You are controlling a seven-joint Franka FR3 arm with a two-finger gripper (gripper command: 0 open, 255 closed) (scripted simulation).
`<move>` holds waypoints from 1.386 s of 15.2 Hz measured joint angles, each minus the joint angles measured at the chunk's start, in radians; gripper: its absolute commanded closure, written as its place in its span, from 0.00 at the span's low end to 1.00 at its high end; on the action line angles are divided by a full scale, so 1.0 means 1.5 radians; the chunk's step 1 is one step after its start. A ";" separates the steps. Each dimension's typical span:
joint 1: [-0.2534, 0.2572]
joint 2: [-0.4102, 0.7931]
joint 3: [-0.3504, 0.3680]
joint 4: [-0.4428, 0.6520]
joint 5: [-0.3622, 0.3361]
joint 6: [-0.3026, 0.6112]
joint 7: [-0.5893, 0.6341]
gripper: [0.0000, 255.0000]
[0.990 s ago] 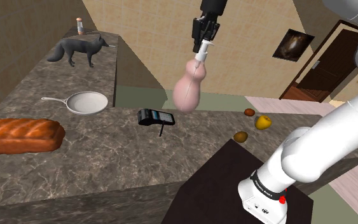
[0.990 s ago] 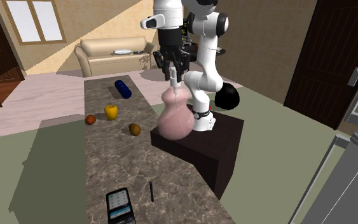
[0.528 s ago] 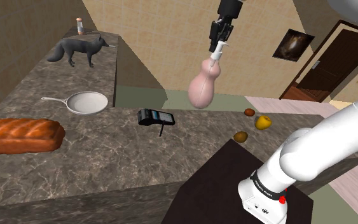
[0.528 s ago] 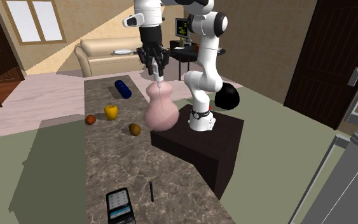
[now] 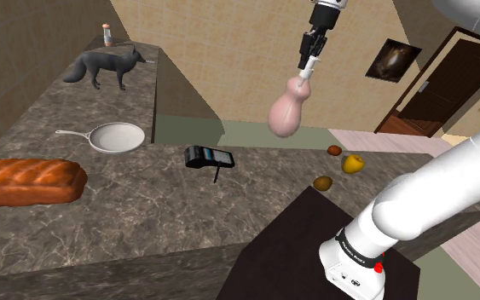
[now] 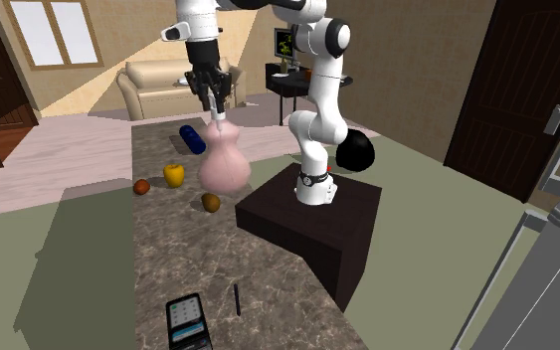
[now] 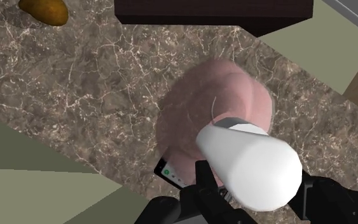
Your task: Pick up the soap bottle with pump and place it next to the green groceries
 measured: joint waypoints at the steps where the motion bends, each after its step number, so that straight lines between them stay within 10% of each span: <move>1: -0.006 0.002 -0.010 0.004 -0.003 -0.002 -0.017 1.00; 21: -0.177 0.267 -0.198 0.320 0.038 -0.066 -0.364 1.00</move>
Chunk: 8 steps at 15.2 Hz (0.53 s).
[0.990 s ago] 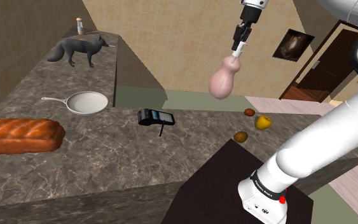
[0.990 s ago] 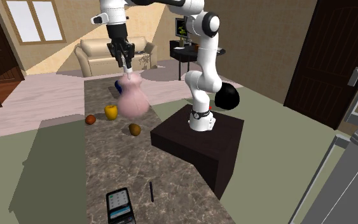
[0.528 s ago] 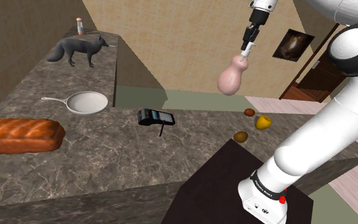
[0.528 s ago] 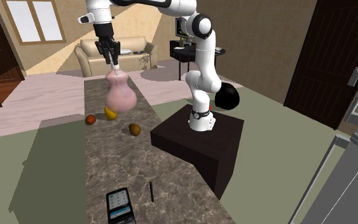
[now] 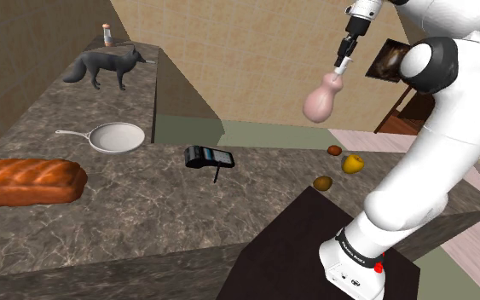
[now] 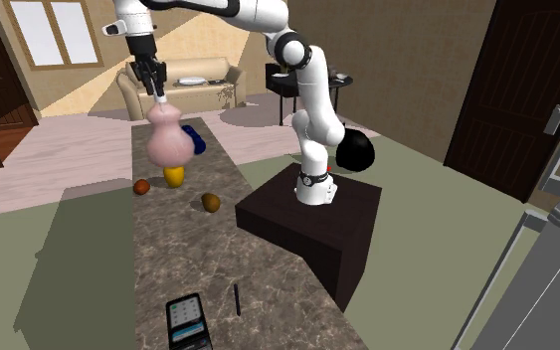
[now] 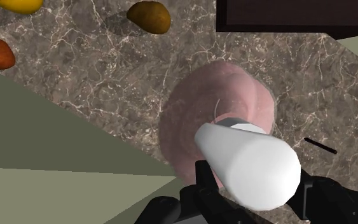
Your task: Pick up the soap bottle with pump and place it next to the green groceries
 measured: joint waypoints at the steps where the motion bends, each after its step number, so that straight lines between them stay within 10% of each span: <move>1: -0.013 0.022 -0.006 0.031 0.009 -0.011 -0.015 1.00; 8: -0.095 0.144 -0.024 0.181 0.057 -0.048 -0.085 1.00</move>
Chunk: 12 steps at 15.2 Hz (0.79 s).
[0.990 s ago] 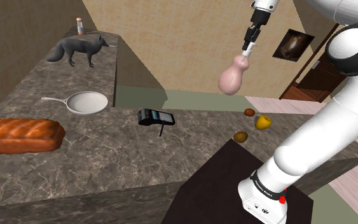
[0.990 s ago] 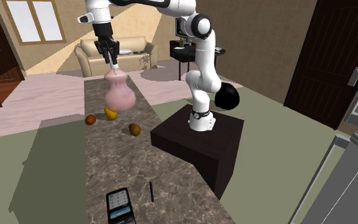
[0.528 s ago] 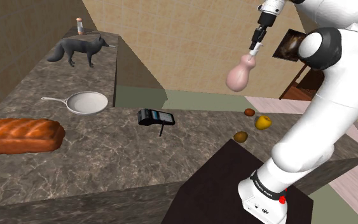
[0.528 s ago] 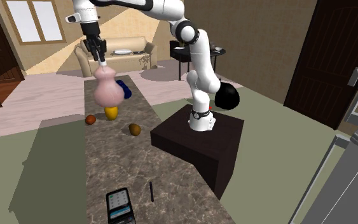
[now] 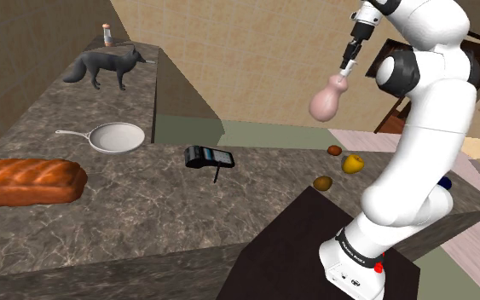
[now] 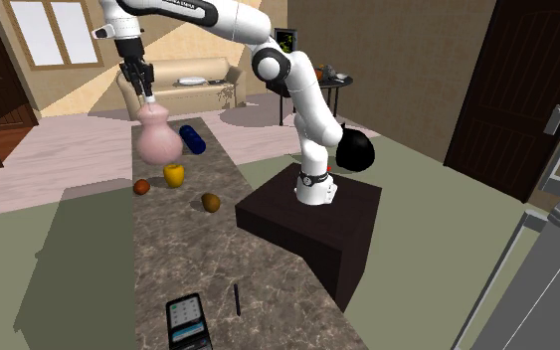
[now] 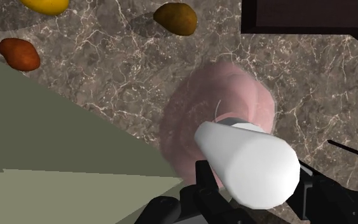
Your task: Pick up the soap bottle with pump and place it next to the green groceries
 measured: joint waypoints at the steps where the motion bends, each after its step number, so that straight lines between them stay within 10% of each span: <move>1: 0.005 -0.010 -0.001 -0.026 -0.004 0.016 -0.001 1.00; 12: 0.039 -0.072 0.000 -0.219 -0.030 0.150 0.005 1.00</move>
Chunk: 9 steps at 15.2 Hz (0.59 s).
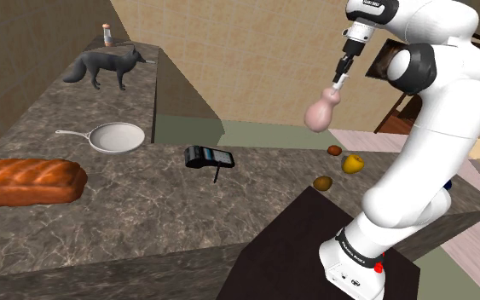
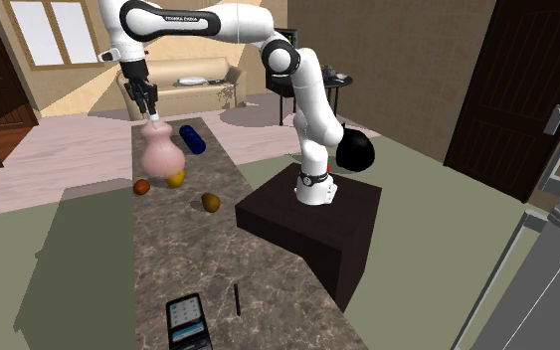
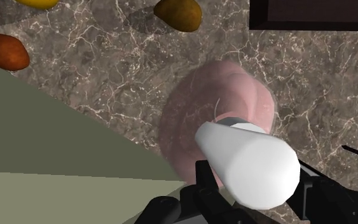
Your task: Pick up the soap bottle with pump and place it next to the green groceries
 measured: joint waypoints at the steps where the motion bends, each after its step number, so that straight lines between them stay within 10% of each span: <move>1: 0.001 -0.003 0.000 -0.014 -0.001 0.011 0.000 1.00; 9: 0.013 -0.025 0.002 -0.116 -0.010 0.092 0.003 1.00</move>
